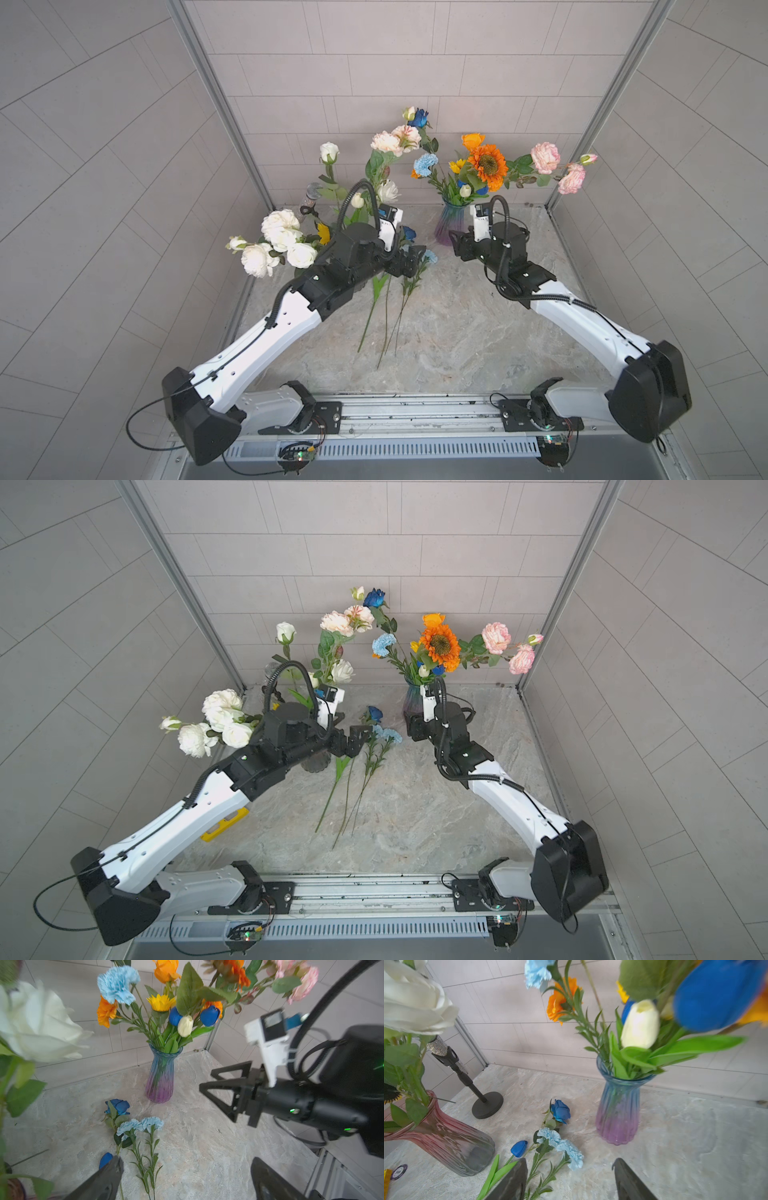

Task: Pick out blue flowers from the vase
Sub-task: Place the flower at the center of the board, then move the vase to the center of the board.

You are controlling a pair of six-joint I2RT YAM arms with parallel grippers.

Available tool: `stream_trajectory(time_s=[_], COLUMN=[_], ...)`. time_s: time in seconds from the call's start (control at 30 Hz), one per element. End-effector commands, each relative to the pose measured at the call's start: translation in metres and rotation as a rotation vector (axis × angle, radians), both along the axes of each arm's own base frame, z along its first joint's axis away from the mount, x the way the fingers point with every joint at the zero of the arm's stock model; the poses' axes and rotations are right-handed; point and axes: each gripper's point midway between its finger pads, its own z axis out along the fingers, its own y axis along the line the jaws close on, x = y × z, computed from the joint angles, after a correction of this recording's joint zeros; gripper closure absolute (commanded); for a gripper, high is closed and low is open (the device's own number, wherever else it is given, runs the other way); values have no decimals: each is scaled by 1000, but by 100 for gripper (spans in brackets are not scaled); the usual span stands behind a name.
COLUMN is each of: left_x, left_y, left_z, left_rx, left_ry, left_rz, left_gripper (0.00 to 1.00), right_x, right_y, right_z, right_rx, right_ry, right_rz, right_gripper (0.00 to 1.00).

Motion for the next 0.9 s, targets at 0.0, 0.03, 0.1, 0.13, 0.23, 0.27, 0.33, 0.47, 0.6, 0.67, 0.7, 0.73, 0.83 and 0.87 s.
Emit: stream_trajectory(time_s=[0.0,0.03,0.1,0.13,0.23,0.27,0.33,0.47,0.6,0.67,0.7,0.73,0.83,0.87], left_x=[22,28,41,46,63,71,85,109,131,138,141,146,159,161], left_y=[-11,-15,-28,-33,-53,-61,-75,-95,-116,-124,-126,-129,-140,-144], left_z=[-12,-20,-39,-46,-64,-70,-85,-102,-115,-116,-117,-119,-119,-117], left_rx=[22,27,31,27,16,14,30,38,35,20,6,0,-10,-28], left_ry=[-70,-69,-65,-73,-149,-172,-212,-309,-358,-423,-442,-452,-475,-500], left_rz=[68,83,94,100,111,114,110,138,153,163,175,190,203,204], left_gripper=[0,0,0,0,0,0,0,0,0,0,0,0,0,0], right_x=[-16,-19,-27,-30,-39,-41,-47,-62,-76,-82,-84,-86,-91,-92], right_y=[-22,-29,-41,-46,-66,-72,-82,-99,-112,-117,-119,-121,-126,-126], right_z=[11,17,23,25,25,23,23,24,27,29,28,28,27,27], right_rx=[-56,-53,-58,-59,-56,-49,-40,-45,-40,-39,-42,-46,-42,-36], right_ry=[7,0,-6,-10,-12,-4,-4,-10,-19,-27,-26,-27,-25,-27], right_rz=[-37,-54,-86,-104,-164,-180,-207,-262,-296,-311,-315,-320,-329,-328], right_gripper=[33,33,32,31,30,30,29,20,1,0,0,0,0,0])
